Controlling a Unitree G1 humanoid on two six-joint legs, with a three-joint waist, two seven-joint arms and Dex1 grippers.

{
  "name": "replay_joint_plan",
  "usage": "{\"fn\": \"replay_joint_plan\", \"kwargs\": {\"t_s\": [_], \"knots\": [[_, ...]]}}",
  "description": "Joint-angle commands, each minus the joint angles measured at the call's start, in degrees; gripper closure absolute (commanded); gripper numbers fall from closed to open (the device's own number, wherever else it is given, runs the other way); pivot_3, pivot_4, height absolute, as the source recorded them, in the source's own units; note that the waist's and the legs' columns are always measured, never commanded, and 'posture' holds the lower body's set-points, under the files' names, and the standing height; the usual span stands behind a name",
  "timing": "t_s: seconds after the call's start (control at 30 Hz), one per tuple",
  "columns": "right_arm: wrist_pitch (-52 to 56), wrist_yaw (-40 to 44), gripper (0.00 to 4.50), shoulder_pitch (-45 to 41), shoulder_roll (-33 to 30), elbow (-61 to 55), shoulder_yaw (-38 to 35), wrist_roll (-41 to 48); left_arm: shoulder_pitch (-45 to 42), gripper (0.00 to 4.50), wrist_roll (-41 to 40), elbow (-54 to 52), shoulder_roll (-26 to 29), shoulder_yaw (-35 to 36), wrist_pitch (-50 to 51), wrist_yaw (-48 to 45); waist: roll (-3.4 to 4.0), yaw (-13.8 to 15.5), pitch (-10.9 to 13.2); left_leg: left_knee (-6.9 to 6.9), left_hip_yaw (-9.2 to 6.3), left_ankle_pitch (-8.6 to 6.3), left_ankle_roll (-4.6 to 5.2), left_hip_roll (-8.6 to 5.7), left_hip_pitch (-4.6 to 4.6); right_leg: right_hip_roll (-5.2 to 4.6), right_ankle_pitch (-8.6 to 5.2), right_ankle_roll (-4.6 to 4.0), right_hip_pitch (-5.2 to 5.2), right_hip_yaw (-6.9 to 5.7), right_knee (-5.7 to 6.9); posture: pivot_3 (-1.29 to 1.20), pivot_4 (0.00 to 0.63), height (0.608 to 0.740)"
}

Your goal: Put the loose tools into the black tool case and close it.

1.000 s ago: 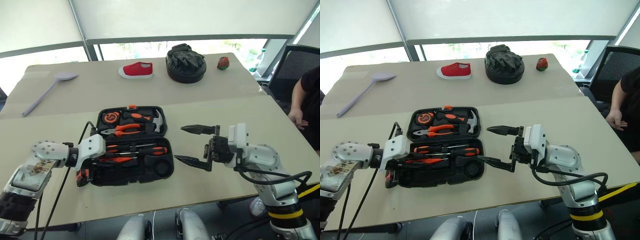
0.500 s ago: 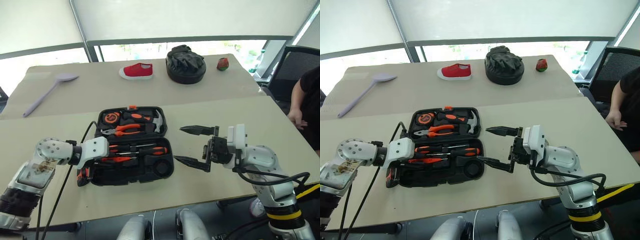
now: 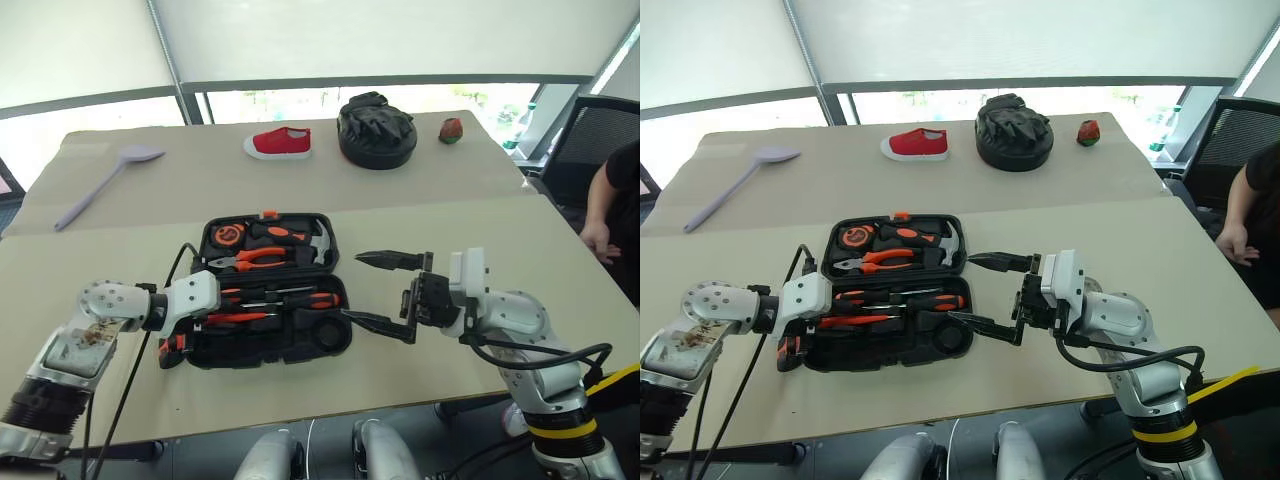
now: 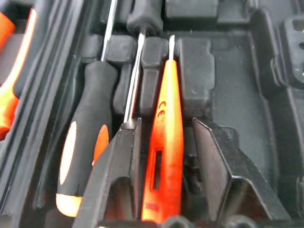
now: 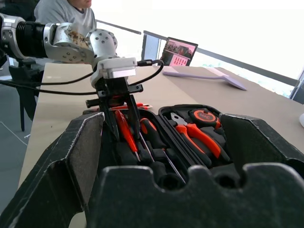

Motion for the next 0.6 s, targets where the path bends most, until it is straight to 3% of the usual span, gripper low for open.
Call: {"fn": "replay_joint_plan", "kwargs": {"t_s": [0.03, 0.23, 0.43, 0.6], "knots": [[-0.18, 0.11, 0.0, -0.55, 0.1, -1.23, -0.42, 0.69, 1.1, 2.87, -4.57, -0.64, -0.54, 5.67, -0.9, 0.61, 0.02, -0.1, 0.01, 0.12, -0.02, 0.02, -0.05, 0.02, -0.09, 0.01, 0.0, 0.0, -0.04, 0.01, 0.02, 0.0, 0.15, 0.74], [-0.19, 0.29, 0.0, -0.8, 0.48, -0.88, 0.21, 0.73, 3.32, 2.87, -11.01, -1.35, -2.5, 11.34, 1.74, 1.47, 0.03, -0.28, 0.02, 0.19, 0.03, -0.04, 0.02, 0.0, -0.1, 0.0, 0.01, 0.04, -0.03, 0.0, -0.03, 0.0, 0.15, 0.74], [-0.15, 0.54, 0.0, -1.26, 0.78, -0.36, 0.5, 0.78, 2.92, 4.45, -9.19, 1.77, -4.22, 10.2, 1.34, 3.02, 0.03, -0.18, 0.02, 0.2, 0.01, -0.04, 0.03, 0.0, -0.08, 0.01, 0.02, 0.04, 0.01, -0.01, 0.0, 0.0, 0.15, 0.74], [-0.15, 0.55, 0.0, -1.81, 0.77, -0.09, 0.28, 0.84, 1.38, 4.45, -4.02, 3.22, -5.1, 6.1, -0.05, 4.66, 0.03, -0.12, 0.03, 0.24, 0.0, -0.06, 0.07, -0.02, -0.08, 0.02, 0.05, 0.08, 0.04, -0.02, 0.0, 0.0, 0.15, 0.74]]}}
